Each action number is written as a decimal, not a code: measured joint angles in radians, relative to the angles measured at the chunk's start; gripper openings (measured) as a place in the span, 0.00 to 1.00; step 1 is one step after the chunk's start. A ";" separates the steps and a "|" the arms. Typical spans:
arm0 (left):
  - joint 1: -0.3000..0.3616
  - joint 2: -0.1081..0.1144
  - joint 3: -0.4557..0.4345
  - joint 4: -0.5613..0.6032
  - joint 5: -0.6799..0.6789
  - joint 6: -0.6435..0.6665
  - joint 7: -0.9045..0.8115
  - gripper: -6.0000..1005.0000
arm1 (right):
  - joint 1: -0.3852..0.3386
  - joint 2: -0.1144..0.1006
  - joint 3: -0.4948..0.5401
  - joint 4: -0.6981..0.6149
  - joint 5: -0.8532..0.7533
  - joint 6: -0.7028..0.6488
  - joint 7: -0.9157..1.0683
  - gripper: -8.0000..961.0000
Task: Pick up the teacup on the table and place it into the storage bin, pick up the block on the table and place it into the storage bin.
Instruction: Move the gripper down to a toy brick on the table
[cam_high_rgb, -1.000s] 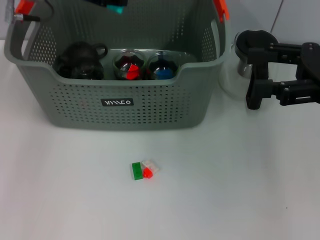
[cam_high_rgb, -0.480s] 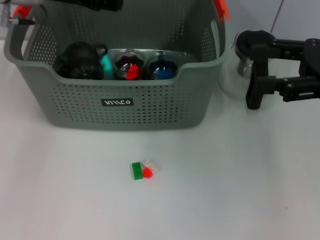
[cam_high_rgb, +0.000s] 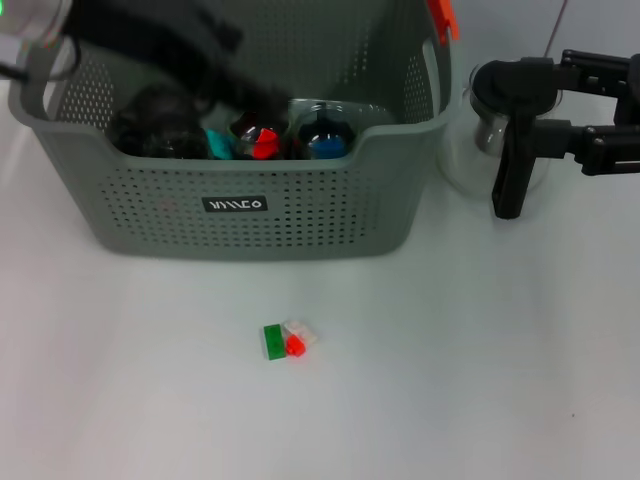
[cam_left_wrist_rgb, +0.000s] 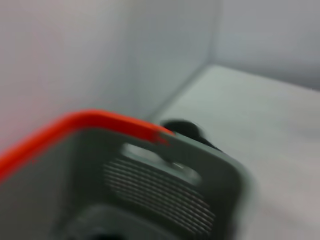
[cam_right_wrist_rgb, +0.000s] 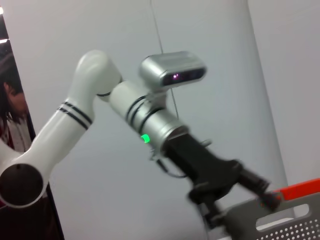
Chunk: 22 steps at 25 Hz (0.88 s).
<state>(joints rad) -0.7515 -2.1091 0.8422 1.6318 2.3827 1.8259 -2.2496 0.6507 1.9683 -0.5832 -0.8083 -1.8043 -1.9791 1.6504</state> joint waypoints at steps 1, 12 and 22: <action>0.010 -0.010 0.011 0.026 0.000 0.029 0.004 0.94 | -0.001 0.000 0.002 0.000 0.000 0.002 0.001 0.97; 0.185 -0.063 0.396 0.117 0.047 0.045 -0.031 0.95 | -0.004 0.001 0.016 0.001 0.002 0.006 0.002 0.97; 0.135 -0.066 0.675 -0.152 0.160 -0.161 -0.112 0.94 | -0.005 0.001 0.016 0.001 0.002 0.000 -0.014 0.97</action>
<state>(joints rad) -0.6169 -2.1751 1.5172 1.4796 2.5423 1.6651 -2.3614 0.6454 1.9697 -0.5675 -0.8075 -1.8023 -1.9791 1.6363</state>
